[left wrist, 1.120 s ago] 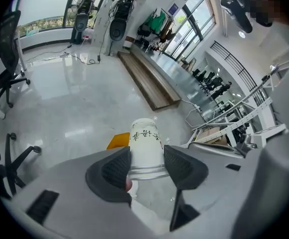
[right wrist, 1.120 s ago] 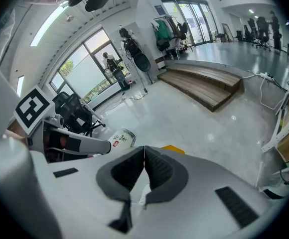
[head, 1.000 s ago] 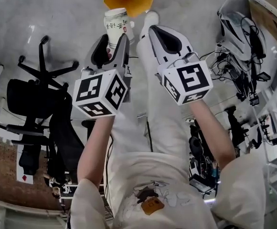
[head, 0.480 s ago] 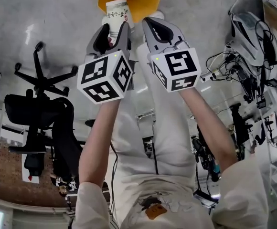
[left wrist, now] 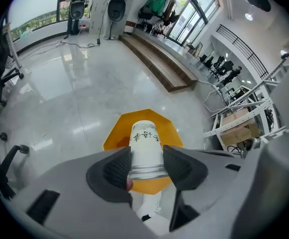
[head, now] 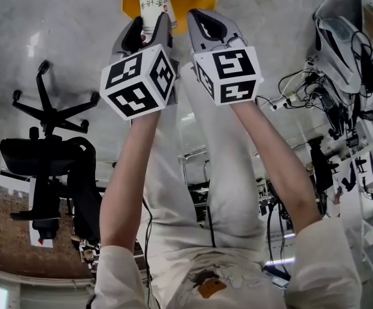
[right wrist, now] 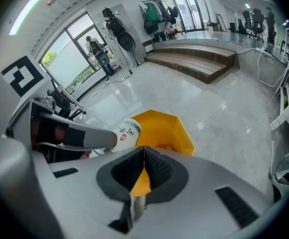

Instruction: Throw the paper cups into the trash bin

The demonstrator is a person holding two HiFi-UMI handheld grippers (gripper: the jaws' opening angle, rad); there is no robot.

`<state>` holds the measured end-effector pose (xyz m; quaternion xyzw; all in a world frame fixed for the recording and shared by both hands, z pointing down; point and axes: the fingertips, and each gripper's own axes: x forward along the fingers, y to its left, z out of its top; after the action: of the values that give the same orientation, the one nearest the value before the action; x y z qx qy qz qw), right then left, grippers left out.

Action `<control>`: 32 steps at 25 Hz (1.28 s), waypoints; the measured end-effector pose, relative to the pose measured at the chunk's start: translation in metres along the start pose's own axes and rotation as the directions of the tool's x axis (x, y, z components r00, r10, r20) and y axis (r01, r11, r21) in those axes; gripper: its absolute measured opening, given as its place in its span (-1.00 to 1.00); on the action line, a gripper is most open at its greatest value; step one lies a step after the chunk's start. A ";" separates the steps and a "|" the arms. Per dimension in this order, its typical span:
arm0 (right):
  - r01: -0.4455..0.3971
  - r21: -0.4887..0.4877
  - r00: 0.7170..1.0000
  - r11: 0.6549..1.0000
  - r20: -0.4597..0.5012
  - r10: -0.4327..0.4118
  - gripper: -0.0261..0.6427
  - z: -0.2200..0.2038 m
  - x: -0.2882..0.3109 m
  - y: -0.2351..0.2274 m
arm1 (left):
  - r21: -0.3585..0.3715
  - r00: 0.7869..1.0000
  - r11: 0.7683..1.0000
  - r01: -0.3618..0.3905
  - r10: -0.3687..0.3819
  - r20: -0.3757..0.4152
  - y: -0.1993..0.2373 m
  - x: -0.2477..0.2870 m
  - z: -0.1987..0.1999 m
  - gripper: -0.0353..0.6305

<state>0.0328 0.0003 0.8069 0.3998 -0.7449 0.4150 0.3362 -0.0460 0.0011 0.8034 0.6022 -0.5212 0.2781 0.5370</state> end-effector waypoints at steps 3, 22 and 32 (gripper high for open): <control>0.010 -0.009 1.000 1.000 -0.016 -0.011 -0.90 -0.009 0.014 -0.009 | 0.004 1.000 1.000 -0.017 0.016 0.003 0.004 0.013 0.000 -0.26; -0.010 -0.071 0.997 0.997 -0.076 0.004 -0.90 -0.025 0.020 0.002 | 0.059 1.000 0.998 -0.008 0.009 -0.028 -0.002 0.019 -0.012 -0.64; -0.022 -0.118 0.997 0.993 -0.073 0.014 -0.90 -0.005 -0.031 0.030 | 0.074 1.000 0.997 -0.020 0.020 -0.004 -0.010 -0.044 0.005 -0.88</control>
<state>0.0220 0.0250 0.7726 0.3571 -0.7592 0.3872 0.3823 -0.0517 0.0094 0.7590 0.6159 -0.5153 0.3039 0.5127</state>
